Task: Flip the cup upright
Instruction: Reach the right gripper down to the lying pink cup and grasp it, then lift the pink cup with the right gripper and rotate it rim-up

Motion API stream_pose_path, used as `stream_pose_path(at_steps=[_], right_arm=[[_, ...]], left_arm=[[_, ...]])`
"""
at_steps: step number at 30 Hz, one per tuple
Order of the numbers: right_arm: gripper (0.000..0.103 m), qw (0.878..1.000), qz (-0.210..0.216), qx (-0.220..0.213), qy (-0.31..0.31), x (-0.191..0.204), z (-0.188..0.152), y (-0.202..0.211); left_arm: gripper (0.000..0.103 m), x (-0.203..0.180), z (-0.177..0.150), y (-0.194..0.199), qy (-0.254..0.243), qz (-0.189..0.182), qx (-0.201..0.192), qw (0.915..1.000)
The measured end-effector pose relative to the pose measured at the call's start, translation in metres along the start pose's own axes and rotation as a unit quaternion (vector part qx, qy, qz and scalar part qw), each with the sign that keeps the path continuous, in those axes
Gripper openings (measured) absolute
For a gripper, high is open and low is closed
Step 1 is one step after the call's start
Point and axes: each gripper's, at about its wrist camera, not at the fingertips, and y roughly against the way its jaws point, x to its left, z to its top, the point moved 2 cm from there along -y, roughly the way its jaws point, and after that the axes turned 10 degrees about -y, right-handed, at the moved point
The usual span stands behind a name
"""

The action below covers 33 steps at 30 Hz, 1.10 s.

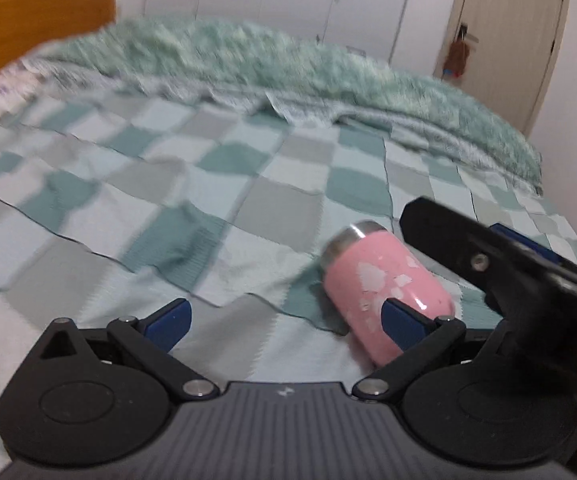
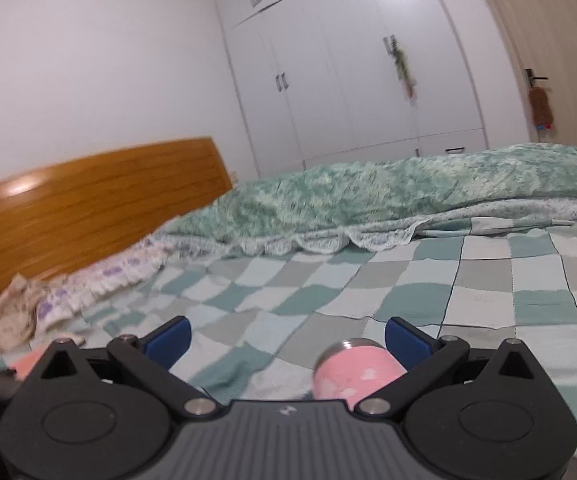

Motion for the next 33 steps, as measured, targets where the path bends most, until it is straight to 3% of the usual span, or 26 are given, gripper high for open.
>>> stream_pose_path(at_steps=[3, 6, 10, 13, 18, 21, 23, 25, 28, 31, 33], right_arm=[[0.103, 1.0, -0.006, 0.014, 0.013, -0.019, 0.009, -0.007], [0.103, 0.999, -0.02, 0.023, 0.026, -0.038, 0.023, -0.015], [0.103, 0.998, -0.038, 0.04, 0.021, -0.064, 0.041, -0.025], [0.103, 0.996, -0.039, 0.081, 0.007, -0.082, 0.049, -0.037], [0.103, 0.989, -0.034, 0.146, -0.009, -0.106, 0.053, -0.056], [0.103, 0.974, -0.037, 0.218, -0.043, -0.117, 0.055, -0.083], [0.103, 0.957, -0.014, 0.281, -0.068, -0.123, 0.051, -0.107], [0.103, 0.948, -0.014, 0.309, -0.078, -0.126, 0.048, -0.123], [0.103, 0.931, -0.008, 0.352, -0.095, -0.13, 0.041, -0.141], [0.102, 0.922, 0.0, 0.375, -0.099, -0.131, 0.034, -0.15], [0.093, 0.915, -0.017, 0.387, -0.111, -0.137, 0.03, -0.156]], left_arm=[[0.103, -0.017, 0.007, -0.034, -0.02, -0.057, 0.041, 0.9973], [0.103, -0.024, 0.014, -0.055, 0.011, -0.092, 0.059, 0.994], [0.103, -0.034, 0.022, -0.073, 0.043, -0.101, 0.073, 0.9912], [0.103, -0.042, 0.025, -0.09, 0.055, -0.126, 0.091, 0.9864], [0.097, -0.059, 0.029, -0.101, 0.032, -0.142, 0.072, 0.9867], [0.097, -0.066, 0.03, -0.105, 0.022, -0.153, 0.075, 0.9851], [0.099, -0.067, 0.034, -0.118, 0.054, -0.166, 0.106, 0.9789], [0.098, -0.069, 0.037, -0.126, 0.063, -0.171, 0.113, 0.9768], [0.094, -0.078, 0.035, -0.122, 0.018, -0.165, 0.077, 0.9831], [0.091, -0.078, 0.032, -0.115, 0.005, -0.172, 0.067, 0.9827], [0.088, -0.075, 0.032, -0.113, 0.003, -0.178, 0.068, 0.9816]])
